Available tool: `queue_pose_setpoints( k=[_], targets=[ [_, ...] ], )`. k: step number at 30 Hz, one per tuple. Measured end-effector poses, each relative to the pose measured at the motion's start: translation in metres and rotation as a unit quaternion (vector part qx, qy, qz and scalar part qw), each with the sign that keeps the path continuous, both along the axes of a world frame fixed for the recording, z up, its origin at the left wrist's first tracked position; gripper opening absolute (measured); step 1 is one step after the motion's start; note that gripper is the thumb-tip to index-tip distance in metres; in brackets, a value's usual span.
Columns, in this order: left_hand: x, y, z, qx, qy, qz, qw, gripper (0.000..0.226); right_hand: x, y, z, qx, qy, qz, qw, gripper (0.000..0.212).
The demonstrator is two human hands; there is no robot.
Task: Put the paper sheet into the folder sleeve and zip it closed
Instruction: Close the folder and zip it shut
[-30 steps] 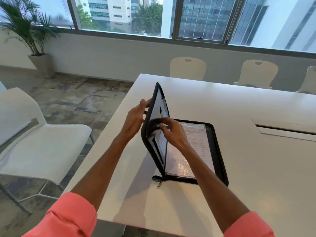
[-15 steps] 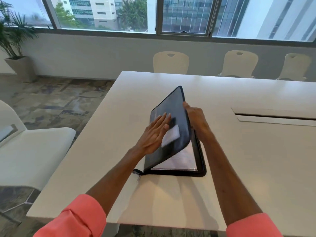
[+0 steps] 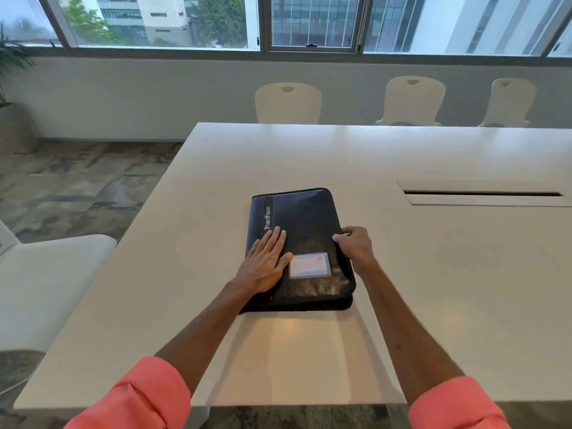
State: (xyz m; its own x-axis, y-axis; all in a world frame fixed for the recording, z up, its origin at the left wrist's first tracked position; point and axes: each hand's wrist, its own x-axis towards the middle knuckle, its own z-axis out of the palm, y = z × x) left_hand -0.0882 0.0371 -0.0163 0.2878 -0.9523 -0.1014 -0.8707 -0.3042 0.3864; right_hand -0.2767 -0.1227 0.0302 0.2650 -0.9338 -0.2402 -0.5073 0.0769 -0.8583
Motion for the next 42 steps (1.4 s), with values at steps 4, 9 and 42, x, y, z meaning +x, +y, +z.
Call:
queue_pose_setpoints(
  k=[4, 9, 42],
  targets=[
    [-0.003, -0.002, -0.009, 0.014, -0.025, 0.008, 1.0, 0.073, 0.009, 0.02, -0.02, -0.091, 0.099, 0.043, 0.99, 0.05],
    [-0.004, -0.005, -0.015, 0.002, -0.052, 0.026, 0.998, 0.072, 0.021, 0.052, -0.053, -0.207, 0.221, 0.118, 0.946, 0.062],
    [0.031, 0.156, -0.004, -0.118, 0.091, 0.041, 0.988, 0.039, 0.055, 0.203, -0.072, -0.41, 0.036, 0.24, 0.879, 0.043]
  ],
)
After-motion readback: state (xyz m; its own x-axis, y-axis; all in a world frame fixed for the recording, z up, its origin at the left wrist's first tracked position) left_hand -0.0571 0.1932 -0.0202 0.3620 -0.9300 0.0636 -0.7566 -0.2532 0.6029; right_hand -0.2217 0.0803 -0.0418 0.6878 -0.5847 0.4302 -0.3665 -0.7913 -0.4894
